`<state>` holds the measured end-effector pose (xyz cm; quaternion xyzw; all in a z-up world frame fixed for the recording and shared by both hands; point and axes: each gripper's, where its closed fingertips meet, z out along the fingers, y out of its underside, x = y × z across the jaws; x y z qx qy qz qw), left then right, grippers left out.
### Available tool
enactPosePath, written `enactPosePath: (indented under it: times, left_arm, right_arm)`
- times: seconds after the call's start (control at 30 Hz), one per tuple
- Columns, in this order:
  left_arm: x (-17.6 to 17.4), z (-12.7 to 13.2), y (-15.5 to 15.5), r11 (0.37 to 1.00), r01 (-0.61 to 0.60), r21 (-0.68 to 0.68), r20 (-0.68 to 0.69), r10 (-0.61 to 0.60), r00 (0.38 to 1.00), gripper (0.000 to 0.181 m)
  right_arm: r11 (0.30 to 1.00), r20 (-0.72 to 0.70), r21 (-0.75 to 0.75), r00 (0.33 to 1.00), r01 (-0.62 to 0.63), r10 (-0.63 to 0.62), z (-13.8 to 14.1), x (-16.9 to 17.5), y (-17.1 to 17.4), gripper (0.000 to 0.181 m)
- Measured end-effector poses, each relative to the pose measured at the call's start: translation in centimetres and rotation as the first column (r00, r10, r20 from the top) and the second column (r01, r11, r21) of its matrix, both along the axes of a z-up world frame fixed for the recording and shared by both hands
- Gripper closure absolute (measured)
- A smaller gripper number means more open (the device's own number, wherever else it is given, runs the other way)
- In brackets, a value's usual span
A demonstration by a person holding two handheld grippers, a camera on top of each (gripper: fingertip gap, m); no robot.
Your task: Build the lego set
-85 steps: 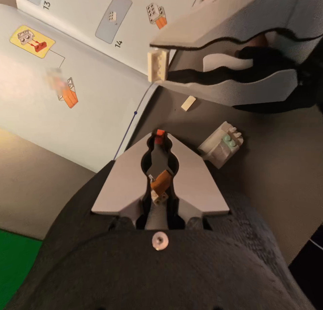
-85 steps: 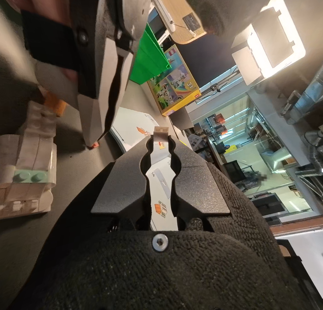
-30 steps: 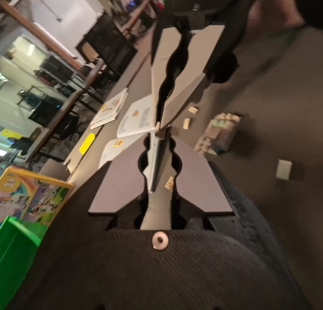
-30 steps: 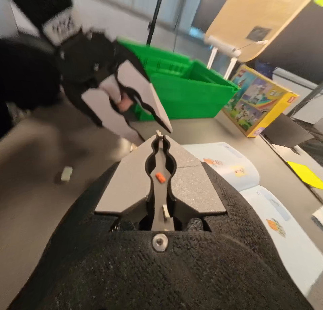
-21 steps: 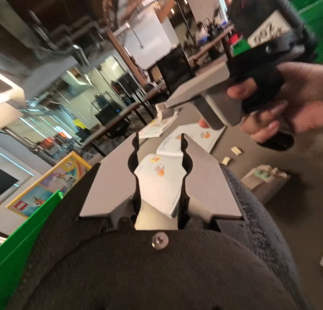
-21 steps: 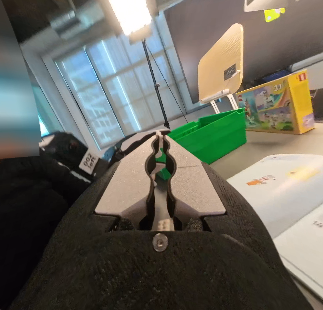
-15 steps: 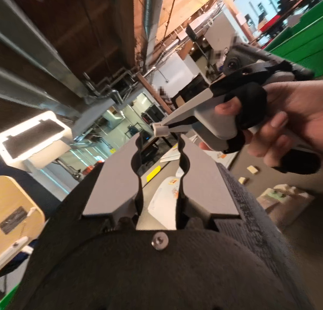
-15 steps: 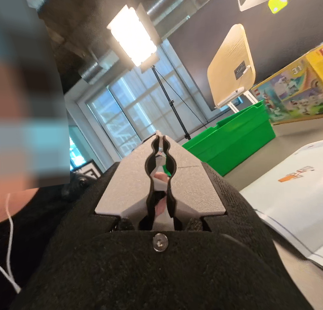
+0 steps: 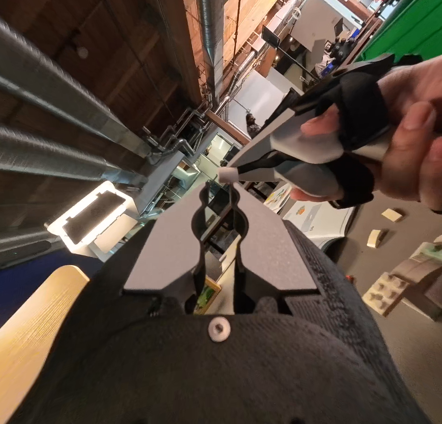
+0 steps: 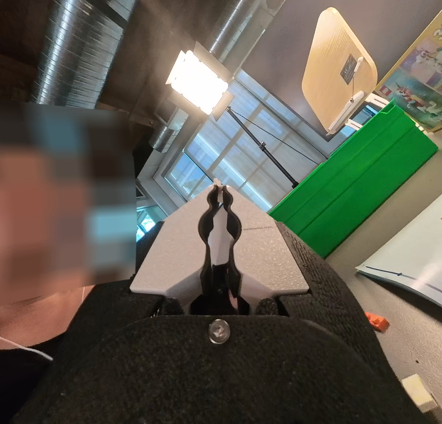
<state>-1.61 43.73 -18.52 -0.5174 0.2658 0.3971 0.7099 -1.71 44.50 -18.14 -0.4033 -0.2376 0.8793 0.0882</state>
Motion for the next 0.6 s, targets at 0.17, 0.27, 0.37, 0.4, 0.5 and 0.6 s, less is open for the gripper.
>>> enactPosePath:
  times: [0.17,0.27,0.37,0.4,0.5,0.6]
  left_arm:
    - [0.2,-0.2,0.1,1.000,0.008,-0.012,0.000,-0.008,1.000,0.160]
    - [0.3,-0.2,0.2,1.000,-0.009,-0.006,-0.027,0.009,1.000,0.161]
    - [0.2,-0.3,0.3,0.999,-0.032,-0.006,-0.051,0.031,0.998,0.161]
    - [0.2,-0.4,0.4,0.999,-0.037,-0.007,-0.052,0.036,0.998,0.160]
    - [0.0,-0.5,0.5,0.999,-0.048,-0.014,-0.060,0.047,0.997,0.157]
    - [-0.1,-0.7,0.6,0.998,-0.052,-0.022,-0.072,0.050,0.996,0.156]
  right_arm:
    - [1.000,0.004,-0.029,1.000,-0.008,0.008,-0.1,-0.1,0.1,0.180]
    - [0.999,0.005,-0.042,1.000,-0.010,0.011,-0.2,-0.1,0.2,0.180]
    - [0.998,0.014,-0.070,1.000,-0.007,0.008,-0.4,-0.3,0.4,0.180]
    - [0.996,0.019,-0.083,1.000,-0.009,0.010,-0.5,-0.3,0.5,0.180]
    - [0.994,0.034,-0.112,0.999,-0.011,0.015,-0.8,-0.5,0.7,0.179]
    - [0.992,0.041,-0.129,0.999,-0.014,0.019,-1.0,-0.6,0.8,0.180]
